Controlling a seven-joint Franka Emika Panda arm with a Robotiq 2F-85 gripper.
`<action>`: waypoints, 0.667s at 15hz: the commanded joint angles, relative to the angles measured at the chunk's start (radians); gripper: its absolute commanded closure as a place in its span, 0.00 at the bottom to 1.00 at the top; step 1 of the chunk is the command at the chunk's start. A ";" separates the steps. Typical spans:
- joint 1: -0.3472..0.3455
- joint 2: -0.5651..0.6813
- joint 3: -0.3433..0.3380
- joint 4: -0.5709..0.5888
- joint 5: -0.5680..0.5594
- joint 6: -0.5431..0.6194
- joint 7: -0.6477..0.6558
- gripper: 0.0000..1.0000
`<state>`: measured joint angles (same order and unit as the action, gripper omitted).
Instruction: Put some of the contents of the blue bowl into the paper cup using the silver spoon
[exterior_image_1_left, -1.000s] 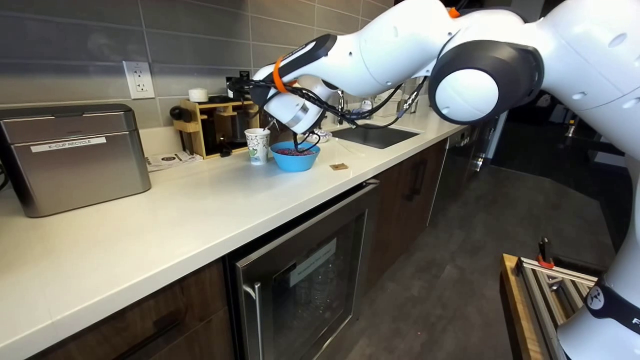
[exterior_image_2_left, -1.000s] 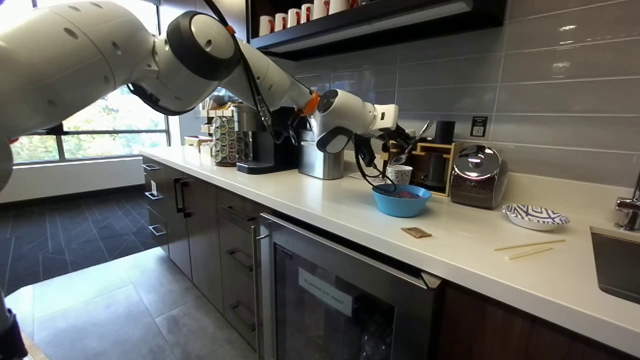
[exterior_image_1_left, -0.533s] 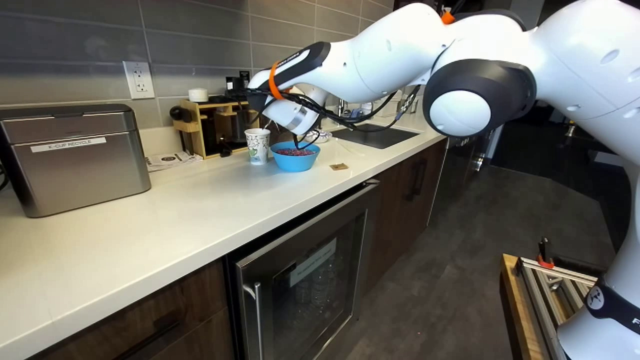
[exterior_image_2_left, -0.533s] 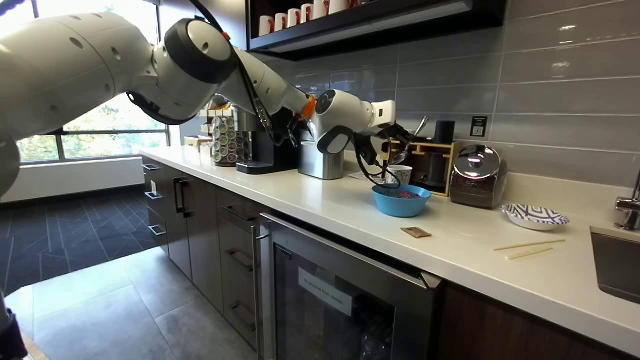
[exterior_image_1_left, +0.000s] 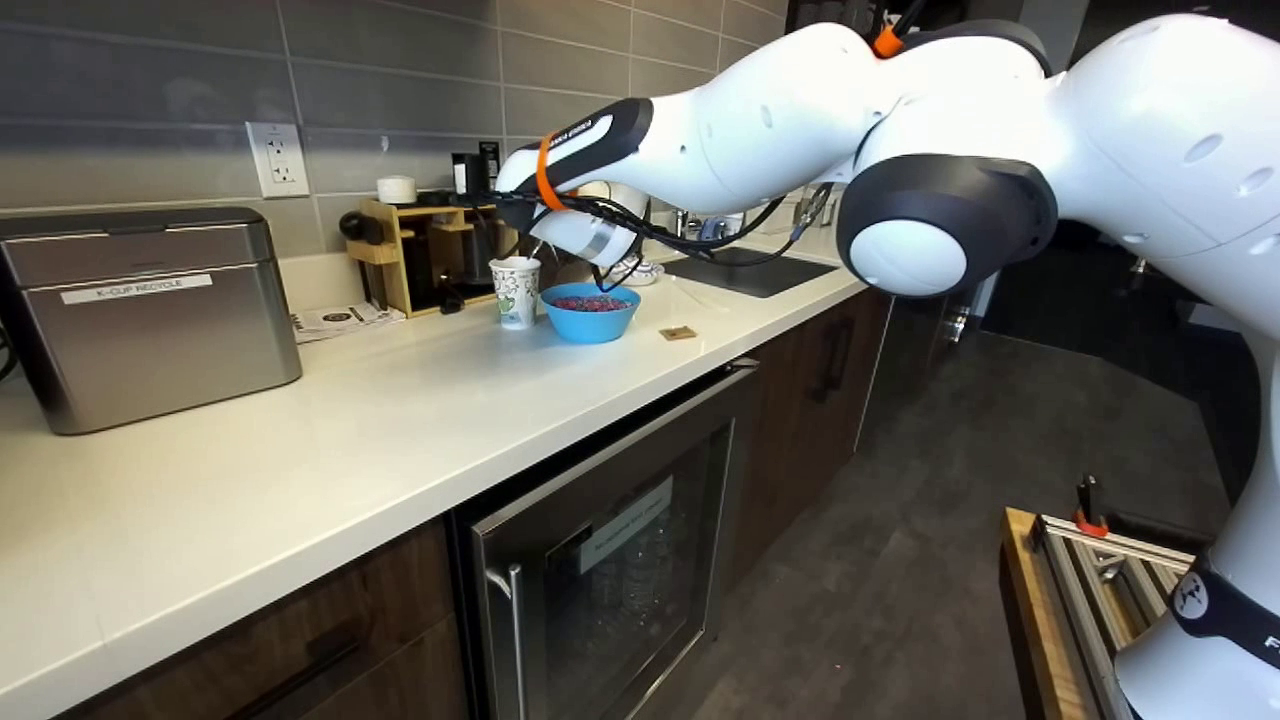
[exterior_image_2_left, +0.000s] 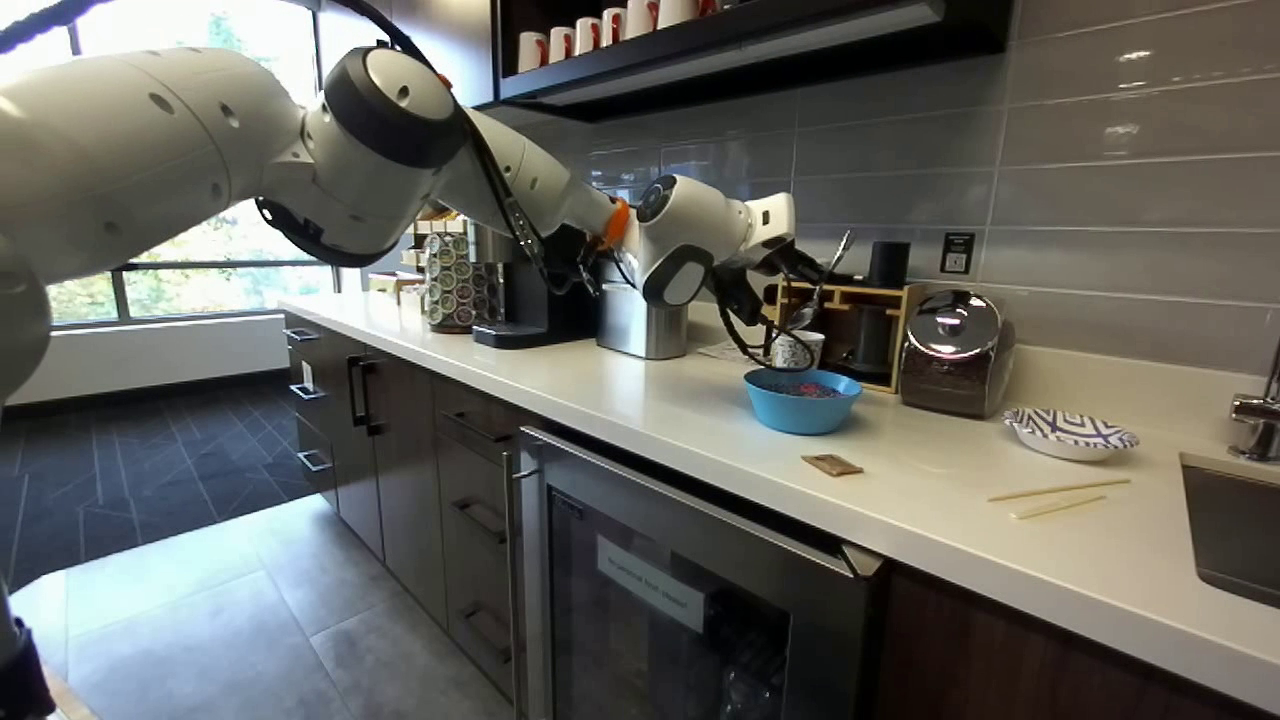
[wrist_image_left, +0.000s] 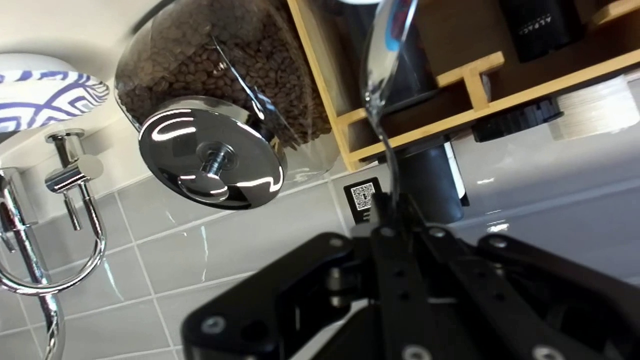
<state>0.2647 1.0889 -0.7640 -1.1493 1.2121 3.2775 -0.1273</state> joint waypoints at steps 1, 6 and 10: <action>0.017 0.052 -0.068 0.045 -0.033 -0.051 0.049 1.00; 0.019 0.081 -0.105 0.083 -0.061 -0.060 0.054 1.00; 0.021 0.086 -0.127 0.085 -0.056 -0.071 0.066 1.00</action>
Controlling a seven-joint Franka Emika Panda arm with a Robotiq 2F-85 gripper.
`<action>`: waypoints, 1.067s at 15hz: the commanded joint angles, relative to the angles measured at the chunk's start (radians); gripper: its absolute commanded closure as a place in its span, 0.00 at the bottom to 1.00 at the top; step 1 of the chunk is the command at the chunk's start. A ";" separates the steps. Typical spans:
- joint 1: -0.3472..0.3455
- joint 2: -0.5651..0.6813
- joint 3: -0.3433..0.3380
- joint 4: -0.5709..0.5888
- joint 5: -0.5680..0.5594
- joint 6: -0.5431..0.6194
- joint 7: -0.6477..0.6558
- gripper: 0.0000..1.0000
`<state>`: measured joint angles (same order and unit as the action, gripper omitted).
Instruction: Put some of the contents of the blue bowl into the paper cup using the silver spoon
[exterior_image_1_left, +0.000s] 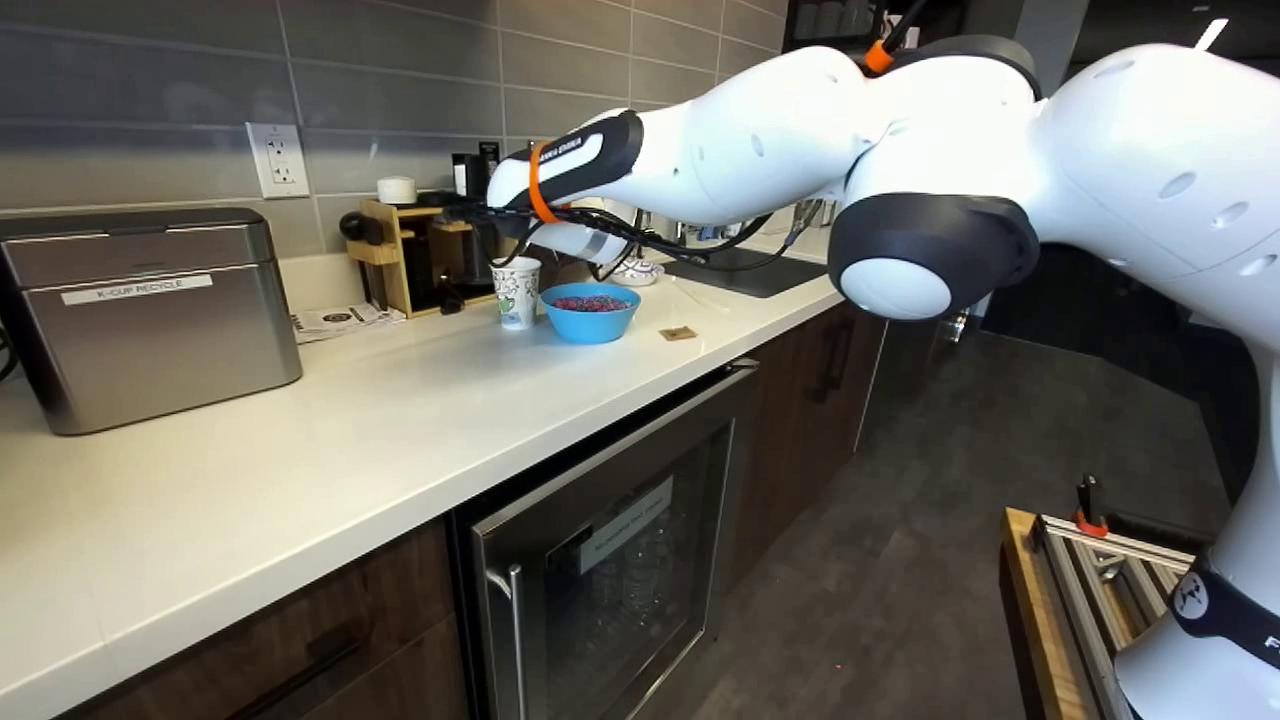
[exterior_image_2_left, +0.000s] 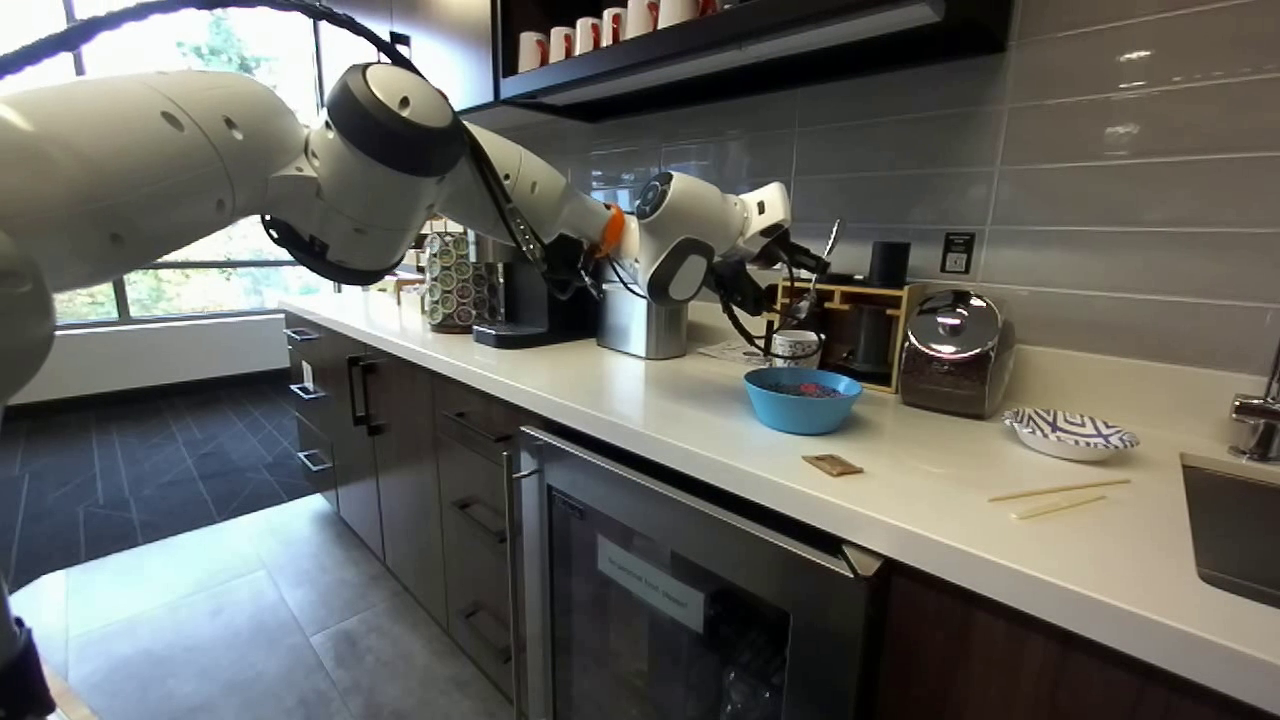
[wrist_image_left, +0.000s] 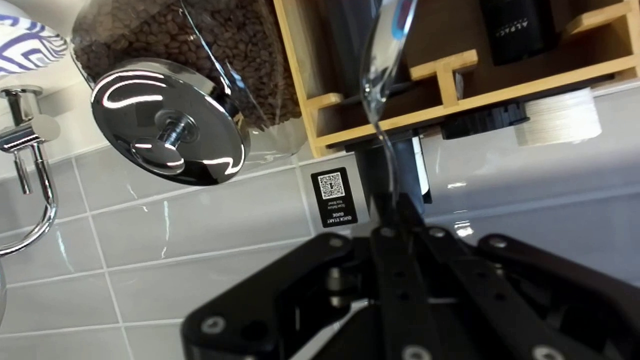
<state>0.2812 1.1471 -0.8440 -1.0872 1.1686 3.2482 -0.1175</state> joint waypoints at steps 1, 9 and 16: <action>0.008 0.019 -0.046 0.016 -0.007 -0.051 0.061 1.00; 0.020 -0.088 -0.033 -0.041 0.018 -0.140 0.102 1.00; -0.067 -0.302 0.183 -0.137 -0.117 -0.098 0.116 1.00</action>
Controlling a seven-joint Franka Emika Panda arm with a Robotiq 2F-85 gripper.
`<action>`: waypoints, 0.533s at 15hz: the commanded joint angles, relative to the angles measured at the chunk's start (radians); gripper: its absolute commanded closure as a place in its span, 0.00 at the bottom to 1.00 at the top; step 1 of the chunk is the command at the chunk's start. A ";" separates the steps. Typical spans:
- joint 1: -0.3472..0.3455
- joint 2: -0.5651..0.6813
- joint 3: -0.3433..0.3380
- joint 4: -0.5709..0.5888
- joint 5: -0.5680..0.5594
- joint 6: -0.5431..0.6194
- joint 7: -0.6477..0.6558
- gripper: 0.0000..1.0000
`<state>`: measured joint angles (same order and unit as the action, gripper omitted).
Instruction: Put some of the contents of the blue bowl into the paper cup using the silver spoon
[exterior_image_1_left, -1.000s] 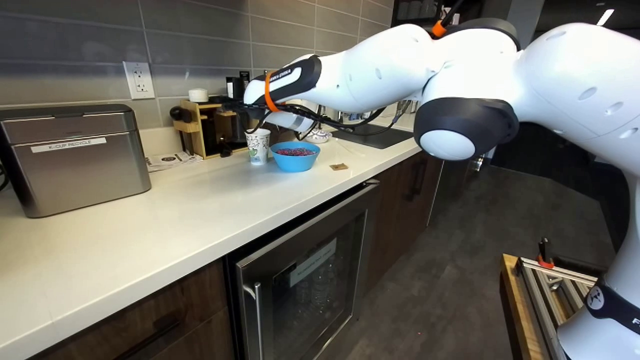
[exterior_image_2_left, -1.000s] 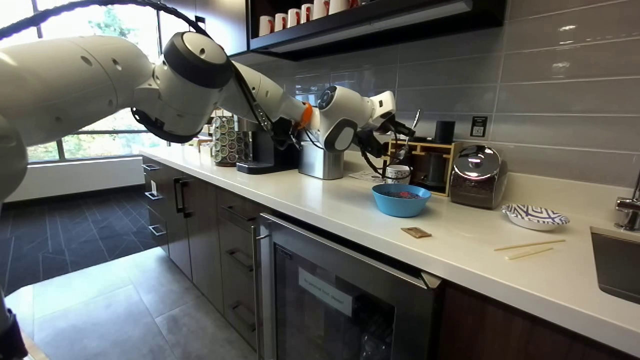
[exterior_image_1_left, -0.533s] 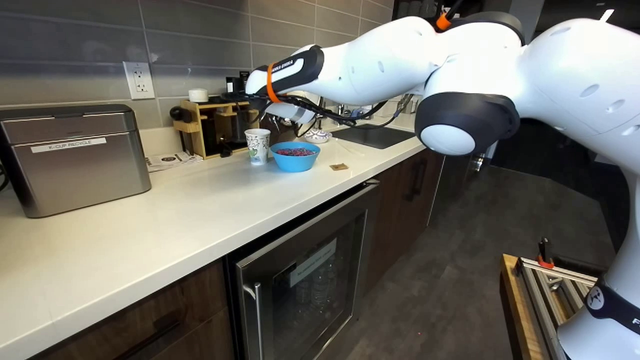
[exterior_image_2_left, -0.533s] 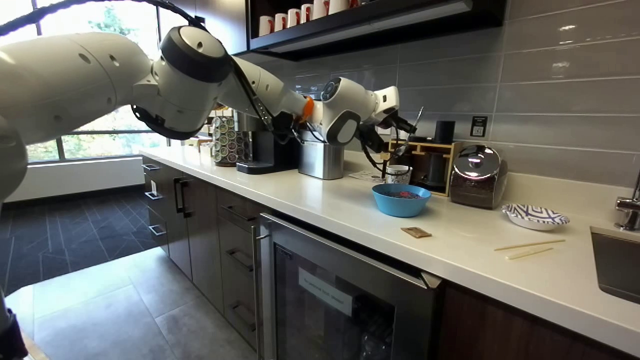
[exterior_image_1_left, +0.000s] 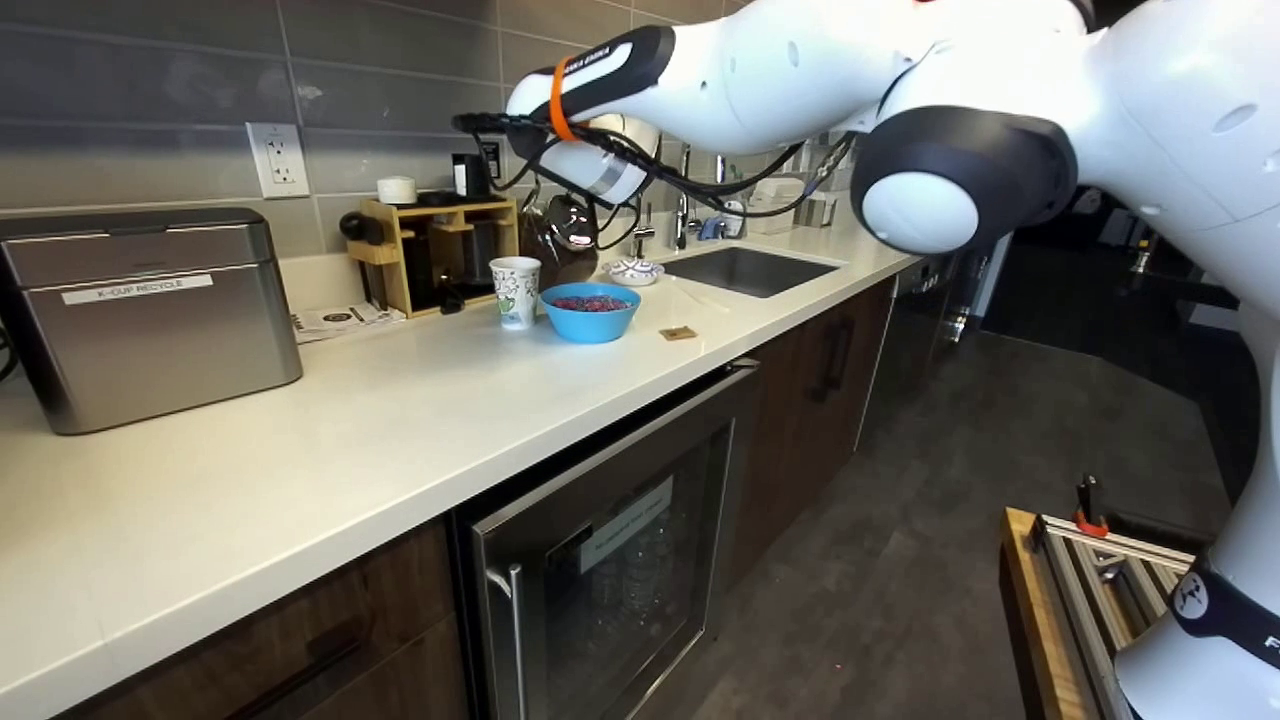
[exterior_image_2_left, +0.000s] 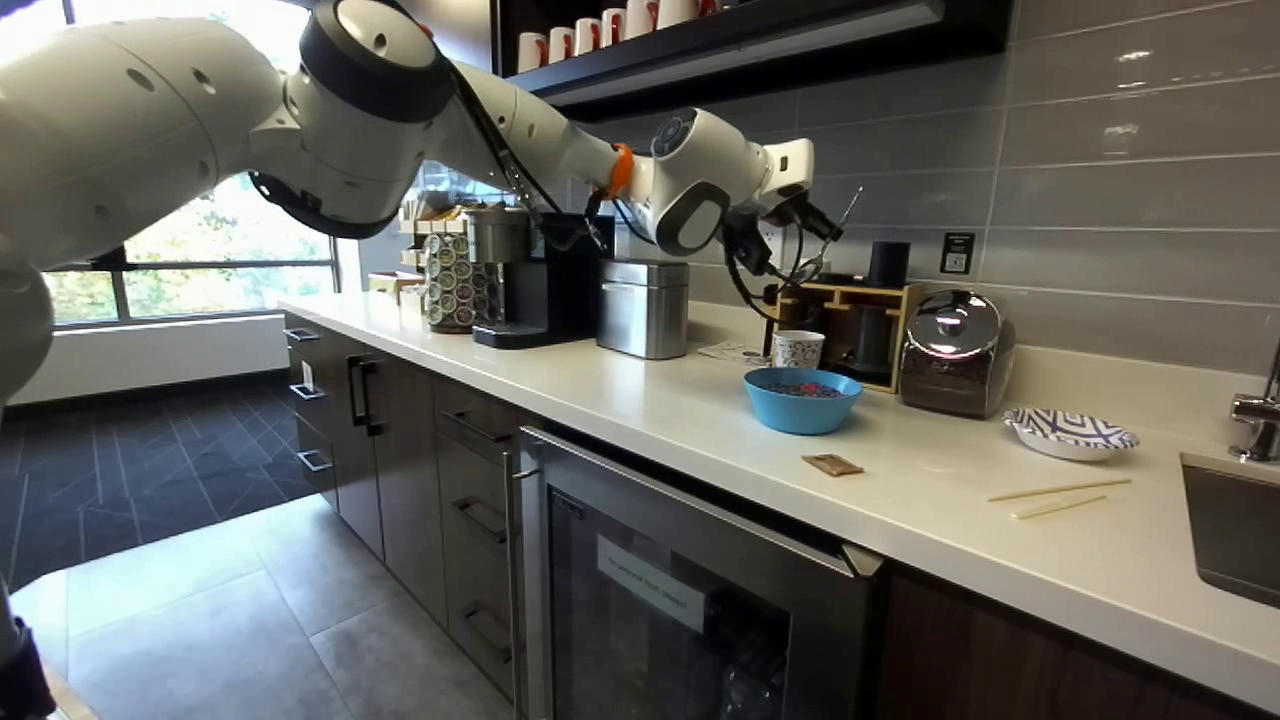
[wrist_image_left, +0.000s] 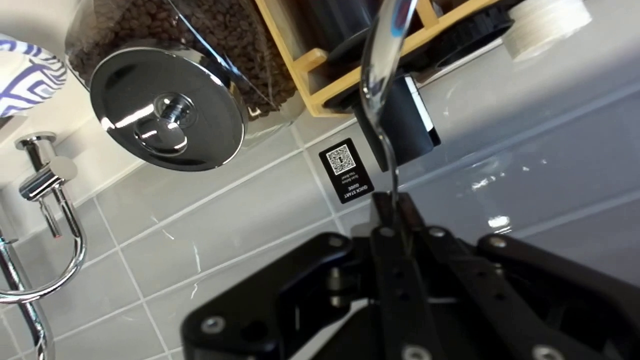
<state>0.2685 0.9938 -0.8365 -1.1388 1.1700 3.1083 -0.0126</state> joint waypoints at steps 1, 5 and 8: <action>-0.041 -0.145 0.146 -0.078 0.022 0.003 -0.074 1.00; -0.133 -0.274 0.328 -0.107 0.160 -0.003 -0.238 1.00; -0.200 -0.347 0.420 -0.130 0.300 -0.015 -0.392 1.00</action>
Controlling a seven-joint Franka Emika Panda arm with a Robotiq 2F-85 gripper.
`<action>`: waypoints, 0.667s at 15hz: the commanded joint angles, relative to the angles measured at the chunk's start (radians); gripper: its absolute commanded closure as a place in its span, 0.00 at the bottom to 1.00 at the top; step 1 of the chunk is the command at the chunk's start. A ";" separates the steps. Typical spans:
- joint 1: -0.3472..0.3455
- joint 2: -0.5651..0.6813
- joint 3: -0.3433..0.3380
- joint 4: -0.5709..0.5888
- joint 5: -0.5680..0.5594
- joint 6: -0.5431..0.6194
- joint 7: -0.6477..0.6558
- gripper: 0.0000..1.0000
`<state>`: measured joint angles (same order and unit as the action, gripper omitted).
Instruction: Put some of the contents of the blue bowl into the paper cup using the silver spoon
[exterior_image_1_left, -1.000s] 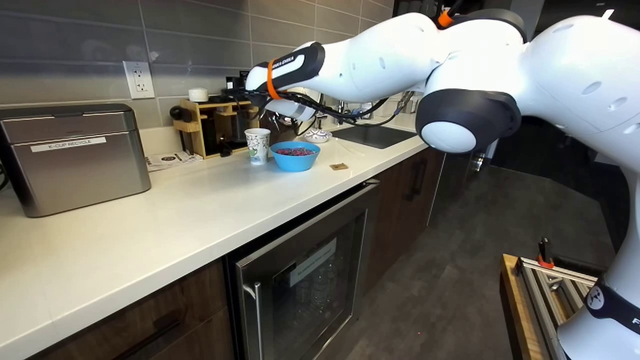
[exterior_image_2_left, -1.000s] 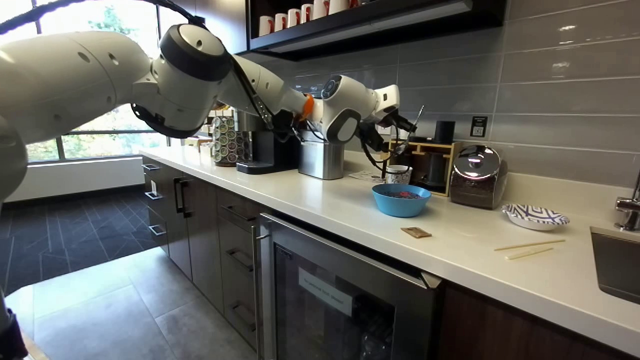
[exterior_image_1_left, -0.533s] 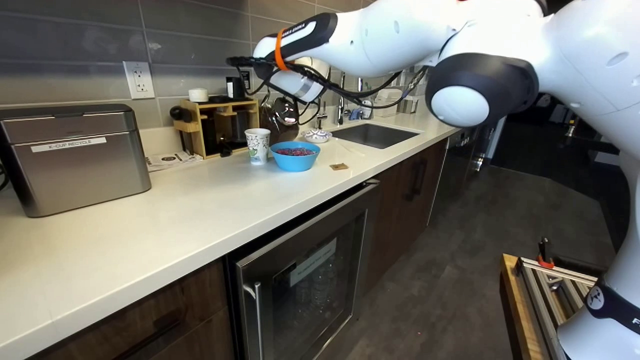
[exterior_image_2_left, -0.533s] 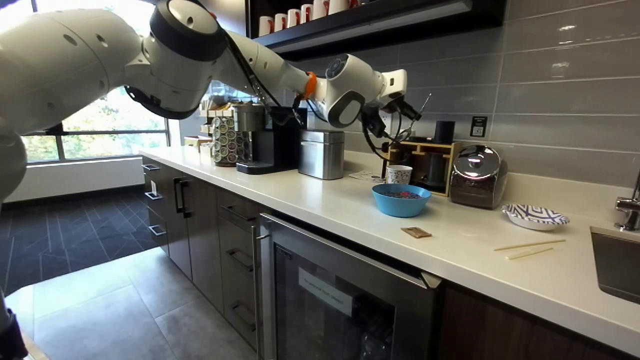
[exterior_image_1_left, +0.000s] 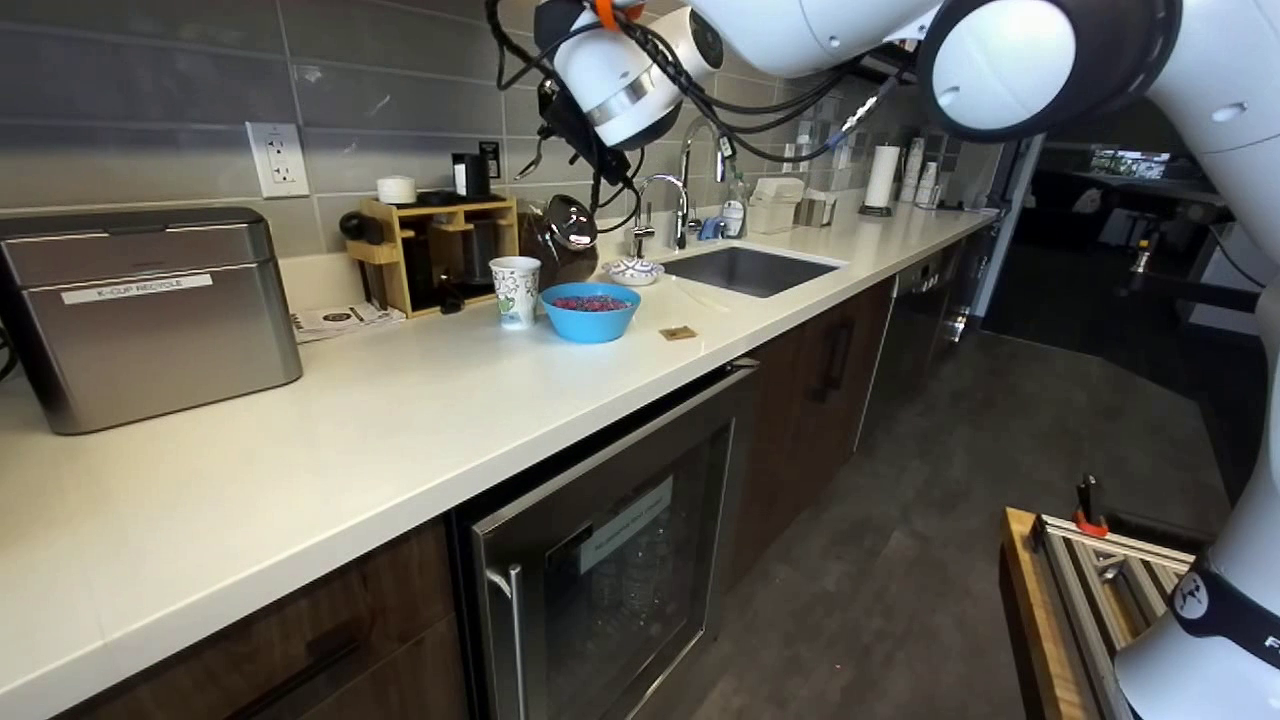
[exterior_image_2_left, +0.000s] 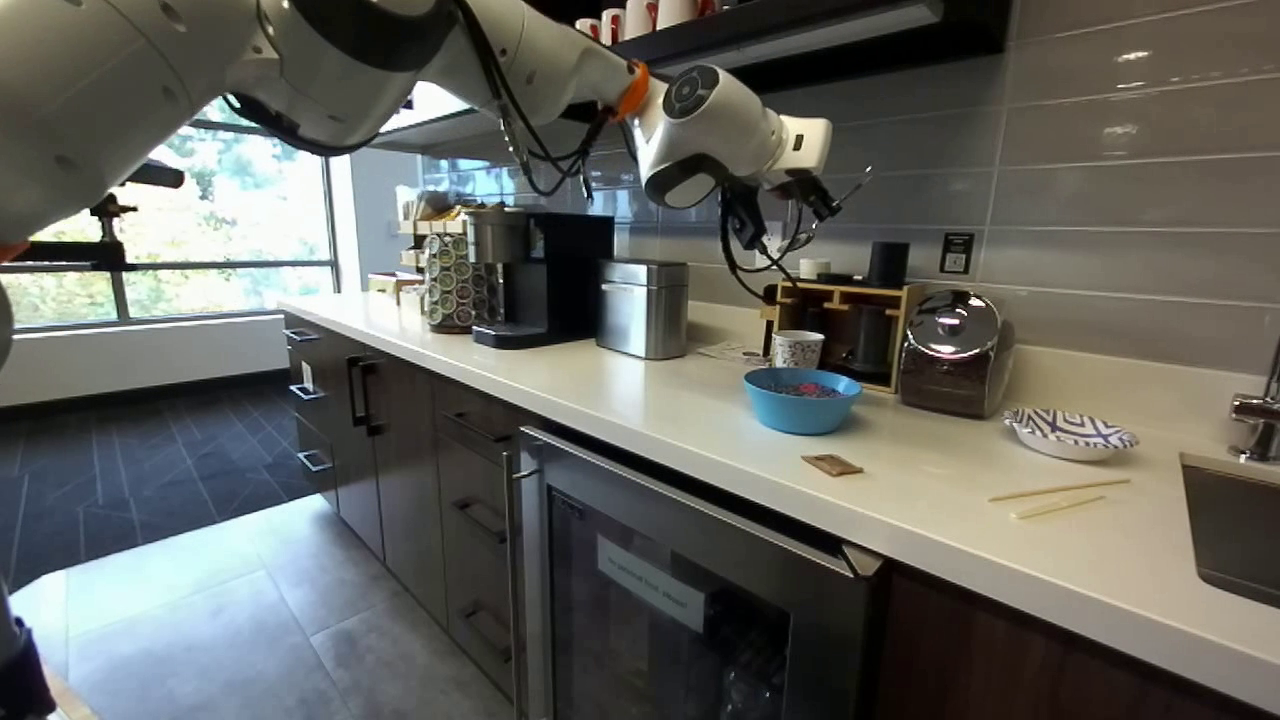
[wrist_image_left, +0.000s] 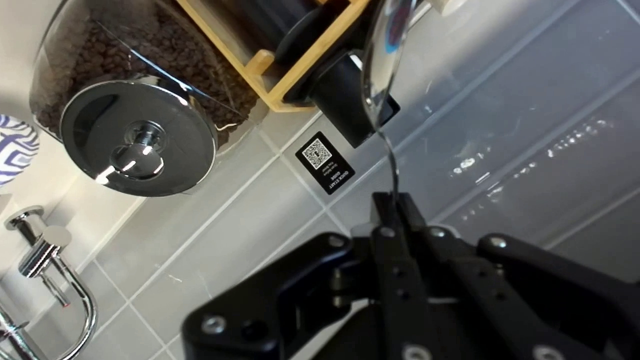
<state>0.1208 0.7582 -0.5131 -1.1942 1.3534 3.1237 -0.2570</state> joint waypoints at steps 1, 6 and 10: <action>-0.075 -0.138 0.119 -0.091 0.165 -0.041 -0.203 1.00; -0.153 -0.239 0.142 -0.179 0.428 -0.050 -0.443 1.00; -0.157 -0.298 0.103 -0.265 0.649 -0.039 -0.616 1.00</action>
<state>-0.0426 0.5397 -0.3995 -1.3567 1.8580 3.0992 -0.7409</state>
